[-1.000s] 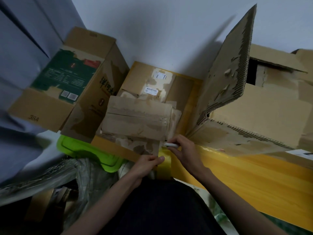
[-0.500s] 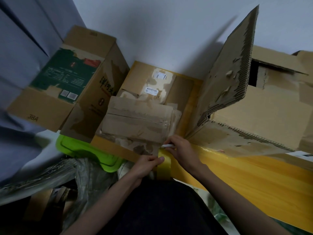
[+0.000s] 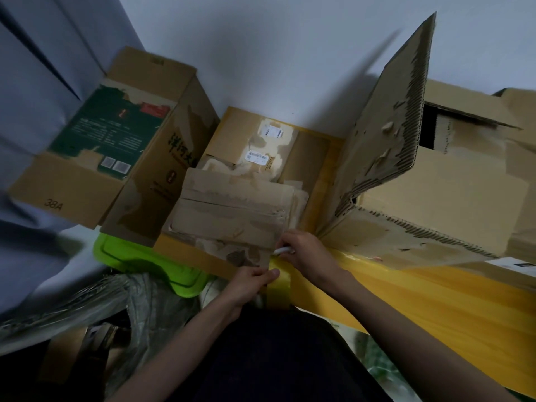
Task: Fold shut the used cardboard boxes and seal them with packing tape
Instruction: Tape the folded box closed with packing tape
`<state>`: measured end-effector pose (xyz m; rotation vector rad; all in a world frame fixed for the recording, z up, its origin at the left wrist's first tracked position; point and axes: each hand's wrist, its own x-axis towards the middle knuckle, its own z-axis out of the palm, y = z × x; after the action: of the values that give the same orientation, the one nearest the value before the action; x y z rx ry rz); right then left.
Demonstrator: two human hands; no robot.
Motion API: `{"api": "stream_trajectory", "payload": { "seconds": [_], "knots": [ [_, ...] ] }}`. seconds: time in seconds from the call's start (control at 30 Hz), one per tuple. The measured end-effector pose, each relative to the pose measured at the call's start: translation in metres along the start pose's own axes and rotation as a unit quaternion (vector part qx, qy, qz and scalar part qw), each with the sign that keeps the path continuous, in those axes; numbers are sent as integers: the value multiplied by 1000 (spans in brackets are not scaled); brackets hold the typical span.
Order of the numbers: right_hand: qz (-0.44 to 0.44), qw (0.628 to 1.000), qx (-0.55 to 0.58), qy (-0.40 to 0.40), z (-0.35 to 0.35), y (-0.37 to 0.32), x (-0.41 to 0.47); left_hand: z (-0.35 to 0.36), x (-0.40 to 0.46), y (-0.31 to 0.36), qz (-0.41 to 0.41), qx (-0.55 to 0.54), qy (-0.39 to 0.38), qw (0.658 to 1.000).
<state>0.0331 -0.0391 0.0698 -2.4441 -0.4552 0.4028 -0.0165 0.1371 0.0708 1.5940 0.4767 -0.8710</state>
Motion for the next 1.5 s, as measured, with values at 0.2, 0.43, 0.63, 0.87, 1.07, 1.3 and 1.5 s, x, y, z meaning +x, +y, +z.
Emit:
{"api": "stream_trajectory", "payload": {
  "seconds": [0.2, 0.43, 0.63, 0.87, 1.07, 1.3, 1.5],
  "knots": [
    [11, 1000, -18, -20, -4, 1, -2, 1, -1, 0, -1, 15, 0, 1000],
    [89, 994, -67, -18, -13, 27, -27, -2, 2, 1, -8, 3, 12, 1000],
    [260, 964, 14, -56, 26, 86, -62, -3, 4, 0, -11, -4, 3, 1000],
    [323, 946, 22, -6, 60, 129, -78, -3, 6, -2, -11, 0, 1, 1000],
    [334, 941, -41, -22, 58, 126, -70, -2, 10, -5, -4, 12, 14, 1000],
    [312, 873, 373, 29, 16, 34, -33, 2, 16, -7, -7, 10, 18, 1000],
    [330, 796, 505, -39, 14, 14, -27, 2, 16, -9, -5, 25, 13, 1000]
  ]
}}
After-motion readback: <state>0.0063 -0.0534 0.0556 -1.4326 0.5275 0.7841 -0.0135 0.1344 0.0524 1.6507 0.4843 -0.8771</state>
